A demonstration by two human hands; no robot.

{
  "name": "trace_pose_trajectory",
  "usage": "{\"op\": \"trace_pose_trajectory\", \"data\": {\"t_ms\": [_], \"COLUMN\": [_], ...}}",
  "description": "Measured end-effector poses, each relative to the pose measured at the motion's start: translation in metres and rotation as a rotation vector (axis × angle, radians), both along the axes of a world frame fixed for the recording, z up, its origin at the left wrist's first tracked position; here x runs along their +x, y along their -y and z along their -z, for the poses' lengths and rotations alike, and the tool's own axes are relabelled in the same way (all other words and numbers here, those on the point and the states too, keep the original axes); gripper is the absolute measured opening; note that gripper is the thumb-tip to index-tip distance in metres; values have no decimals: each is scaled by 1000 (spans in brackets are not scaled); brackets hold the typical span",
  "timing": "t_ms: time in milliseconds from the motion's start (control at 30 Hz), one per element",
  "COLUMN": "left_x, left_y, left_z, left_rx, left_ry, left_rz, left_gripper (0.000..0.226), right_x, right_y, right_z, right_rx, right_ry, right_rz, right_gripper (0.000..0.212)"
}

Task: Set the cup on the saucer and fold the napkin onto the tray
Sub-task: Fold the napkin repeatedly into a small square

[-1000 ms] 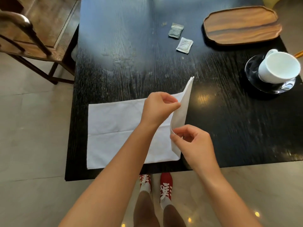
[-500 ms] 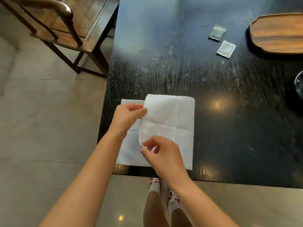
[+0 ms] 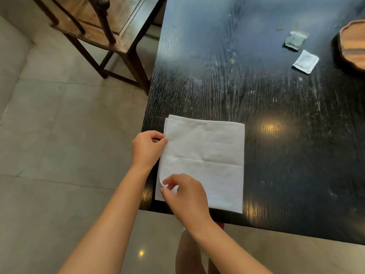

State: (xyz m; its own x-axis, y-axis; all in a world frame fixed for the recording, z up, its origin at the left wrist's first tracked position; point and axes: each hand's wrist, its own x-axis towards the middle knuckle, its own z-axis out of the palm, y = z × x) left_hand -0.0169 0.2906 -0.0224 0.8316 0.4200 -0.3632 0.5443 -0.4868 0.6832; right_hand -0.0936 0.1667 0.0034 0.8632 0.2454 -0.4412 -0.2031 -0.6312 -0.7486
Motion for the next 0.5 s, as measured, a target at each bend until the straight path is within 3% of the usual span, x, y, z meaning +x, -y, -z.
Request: {"op": "trace_pose_trajectory", "data": {"t_ms": [267, 400, 500], "left_x": [-7, -6, -7], "left_y": [1, 5, 6], "left_z": [5, 7, 13], "left_rx": [68, 129, 156], "left_ry": [50, 94, 119], "left_rz": [-18, 23, 55], "left_gripper": [9, 9, 9], "right_x": [-5, -6, 2], "right_y": [-7, 11, 44], "right_z": [26, 46, 61], "right_rx": [-143, -260, -449], "right_ry": [149, 485, 515], "right_rz": [-210, -286, -412], "right_gripper": [23, 20, 57]}}
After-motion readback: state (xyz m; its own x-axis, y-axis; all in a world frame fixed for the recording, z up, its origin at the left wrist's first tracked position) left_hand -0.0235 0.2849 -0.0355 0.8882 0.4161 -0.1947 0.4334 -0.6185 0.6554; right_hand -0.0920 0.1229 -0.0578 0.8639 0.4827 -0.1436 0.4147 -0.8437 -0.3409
